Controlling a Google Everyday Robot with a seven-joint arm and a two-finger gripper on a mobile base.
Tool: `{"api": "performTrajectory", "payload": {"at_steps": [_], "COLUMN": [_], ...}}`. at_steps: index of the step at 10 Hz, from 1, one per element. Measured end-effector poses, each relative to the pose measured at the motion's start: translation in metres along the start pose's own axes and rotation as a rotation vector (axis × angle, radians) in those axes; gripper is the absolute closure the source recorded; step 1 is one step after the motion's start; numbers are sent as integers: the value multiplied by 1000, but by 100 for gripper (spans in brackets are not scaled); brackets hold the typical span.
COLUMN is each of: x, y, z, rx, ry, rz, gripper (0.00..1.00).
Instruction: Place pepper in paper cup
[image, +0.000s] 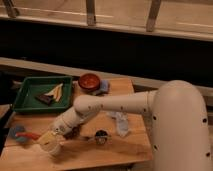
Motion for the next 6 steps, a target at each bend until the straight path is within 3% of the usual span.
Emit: {"api": "performTrajectory", "payload": {"at_steps": [6], "x": [3], "y": [0], "z": [-8], "rx": [22], "ry": [-21], "rz": [0], "gripper": [46]}}
